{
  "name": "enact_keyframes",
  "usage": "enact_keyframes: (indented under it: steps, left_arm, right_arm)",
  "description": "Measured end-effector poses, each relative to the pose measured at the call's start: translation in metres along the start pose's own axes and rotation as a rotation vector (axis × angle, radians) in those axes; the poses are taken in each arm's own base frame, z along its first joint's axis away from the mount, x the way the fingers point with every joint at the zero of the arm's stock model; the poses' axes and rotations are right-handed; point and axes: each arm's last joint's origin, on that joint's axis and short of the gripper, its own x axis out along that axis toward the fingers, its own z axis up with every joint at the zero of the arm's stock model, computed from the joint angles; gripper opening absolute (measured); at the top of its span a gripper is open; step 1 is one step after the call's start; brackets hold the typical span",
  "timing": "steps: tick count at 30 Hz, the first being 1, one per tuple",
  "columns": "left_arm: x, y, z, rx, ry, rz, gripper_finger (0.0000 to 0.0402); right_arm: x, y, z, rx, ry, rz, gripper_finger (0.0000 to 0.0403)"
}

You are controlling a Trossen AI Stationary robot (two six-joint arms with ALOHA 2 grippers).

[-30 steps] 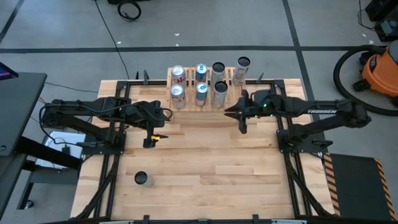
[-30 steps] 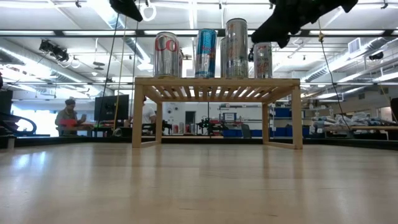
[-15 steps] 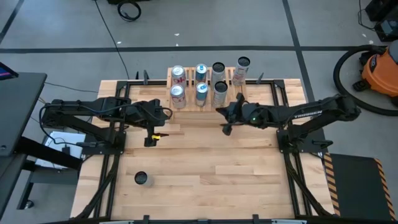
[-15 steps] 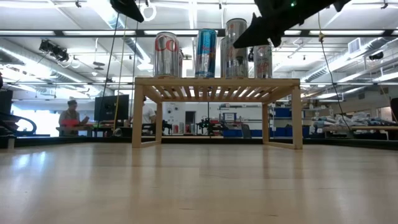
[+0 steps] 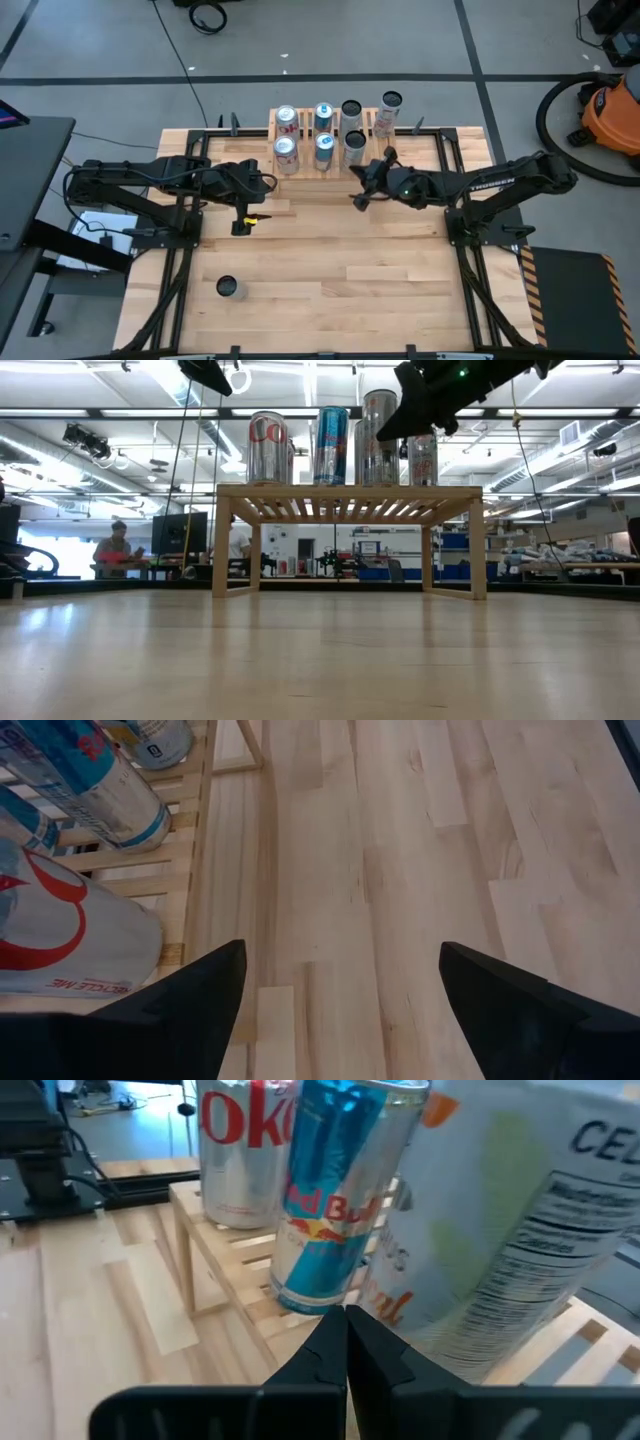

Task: Place canned beverage on shelf
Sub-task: Put the white-yellow soda can aligned with the other white-yellow soda can on the shelf, then put the white-pink soda can aligned with the other white-pink soda can on the shelf

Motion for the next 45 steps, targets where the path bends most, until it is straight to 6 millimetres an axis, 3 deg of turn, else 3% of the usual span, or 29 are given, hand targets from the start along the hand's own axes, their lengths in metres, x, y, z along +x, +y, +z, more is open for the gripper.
enact_keyframes:
  steps: [33, 37, 45]
  left_arm:
    - [0.000, 0.000, 0.000, 0.008, -0.003, -0.001, 0.0334]
    - [0.000, 0.000, 0.003, 0.040, -0.029, 0.000, 0.0334]
    - [-0.001, 0.001, 0.010, -0.055, -0.101, 0.002, 0.0334]
  right_arm:
    - [0.000, -0.007, -0.006, -0.012, 0.048, -0.163, 0.0007]
    - [-0.011, -0.004, -0.001, -0.003, 0.026, -0.097, 0.0007]
    - [-0.047, 0.004, 0.010, -0.044, -0.039, 0.025, 0.0007]
